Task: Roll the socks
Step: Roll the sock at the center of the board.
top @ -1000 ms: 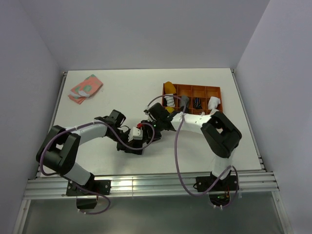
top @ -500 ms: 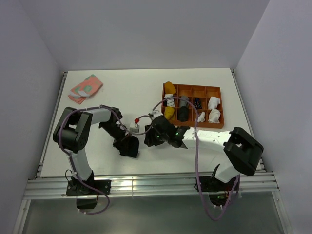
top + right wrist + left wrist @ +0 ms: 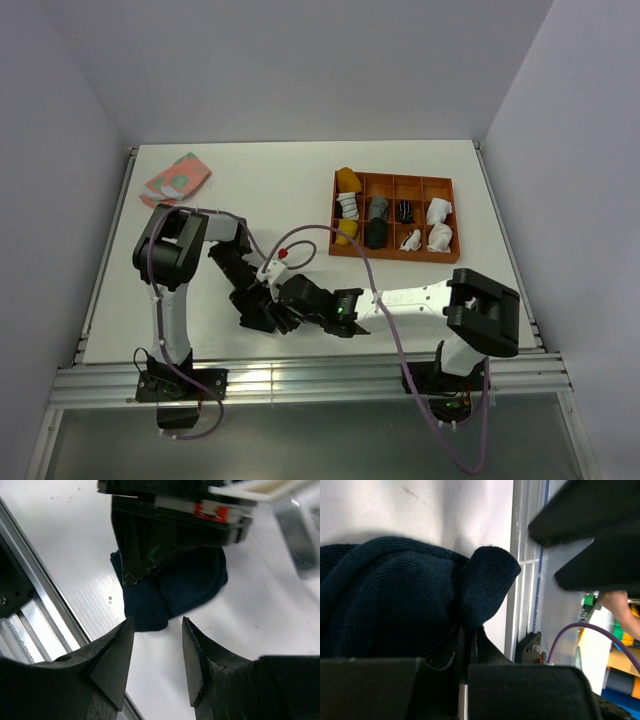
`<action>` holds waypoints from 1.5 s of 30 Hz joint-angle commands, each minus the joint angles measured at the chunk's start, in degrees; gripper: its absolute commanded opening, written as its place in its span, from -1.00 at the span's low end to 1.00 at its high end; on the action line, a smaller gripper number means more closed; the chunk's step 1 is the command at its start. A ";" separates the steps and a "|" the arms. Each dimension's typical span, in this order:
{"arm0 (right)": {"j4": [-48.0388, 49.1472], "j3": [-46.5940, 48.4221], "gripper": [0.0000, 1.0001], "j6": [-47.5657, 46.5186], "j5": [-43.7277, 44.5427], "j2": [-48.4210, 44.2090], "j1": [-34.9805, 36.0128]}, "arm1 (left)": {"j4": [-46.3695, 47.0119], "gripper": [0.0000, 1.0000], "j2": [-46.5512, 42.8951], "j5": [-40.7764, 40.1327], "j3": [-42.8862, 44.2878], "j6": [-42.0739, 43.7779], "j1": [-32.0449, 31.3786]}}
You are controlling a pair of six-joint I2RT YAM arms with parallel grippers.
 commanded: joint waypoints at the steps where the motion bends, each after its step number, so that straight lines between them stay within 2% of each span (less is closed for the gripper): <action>1: 2.82 4.19 0.01 -5.05 -0.18 3.53 1.48 | -2.11 -0.99 1.39 -2.08 1.41 2.62 -0.07; 8: -0.25 9.73 0.01 -7.78 0.17 10.12 4.12 | -2.65 -0.99 2.45 -1.99 2.20 2.09 -0.07; 16: -0.96 10.61 0.02 -7.43 -1.51 13.38 4.39 | -2.21 -0.99 2.71 -2.17 2.73 1.21 -0.07; 27: -1.32 10.35 0.01 -7.52 1.39 17.25 4.56 | -4.05 -0.99 4.20 -1.73 3.96 1.65 -0.07; 29: -1.05 9.92 -0.09 -7.34 1.92 17.69 4.65 | -4.05 -0.97 4.12 -1.90 3.87 1.65 -0.07; 33: -1.31 9.47 -0.66 -6.55 3.15 17.95 4.56 | -4.05 -0.80 2.63 -1.12 3.61 1.74 -0.07; 35: -1.84 9.30 -0.80 -6.29 3.15 17.87 4.65 | -3.79 -0.67 1.31 -0.15 4.31 0.95 0.02; 38: -2.45 9.03 -0.88 -5.58 2.89 17.25 4.56 | -2.30 -0.44 -0.89 2.39 5.71 -1.41 0.63; 45: -3.34 7.37 -0.91 -3.83 2.45 14.97 4.56 | -3.62 -0.30 -4.67 11.62 10.54 -2.38 5.98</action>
